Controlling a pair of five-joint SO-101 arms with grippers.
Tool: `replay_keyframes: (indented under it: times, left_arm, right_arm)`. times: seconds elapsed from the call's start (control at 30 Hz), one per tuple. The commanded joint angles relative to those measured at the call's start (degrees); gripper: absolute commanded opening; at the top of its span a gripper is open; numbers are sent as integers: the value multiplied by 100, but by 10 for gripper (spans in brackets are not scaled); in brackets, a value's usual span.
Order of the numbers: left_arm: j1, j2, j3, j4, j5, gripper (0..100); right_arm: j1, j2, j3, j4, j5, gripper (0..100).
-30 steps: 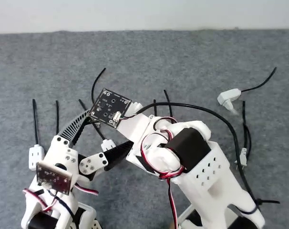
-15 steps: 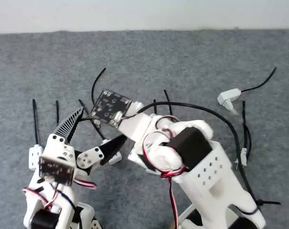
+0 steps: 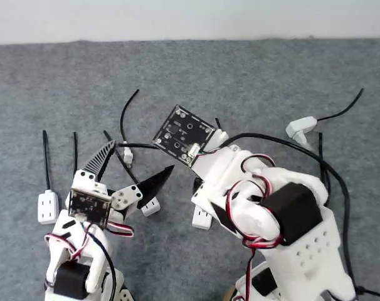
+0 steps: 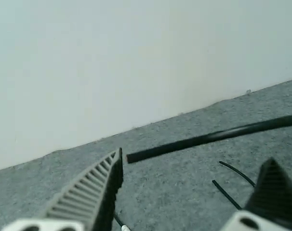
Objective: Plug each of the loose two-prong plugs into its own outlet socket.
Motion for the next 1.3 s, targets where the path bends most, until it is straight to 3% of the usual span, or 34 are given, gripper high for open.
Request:
replay_keyframes:
  times: [0.0,0.13,0.87,1.07,1.27]
  left_arm:
    - [0,-88,180,-422,-44,411]
    - [0,-88,549,-835,-53,411]
    - [35,-88,664,-905,-88,411]
    - [35,-88,813,-1046,-97,411]
    - [26,-88,822,-1055,-105,411]
  right_arm:
    - [92,-180,70,-66,79,8]
    - [92,-180,62,-119,88,8]
    - [110,-207,53,-426,44,8]
    - [752,-673,-396,-470,79,8]
    - [840,-866,-589,-31,88,8]
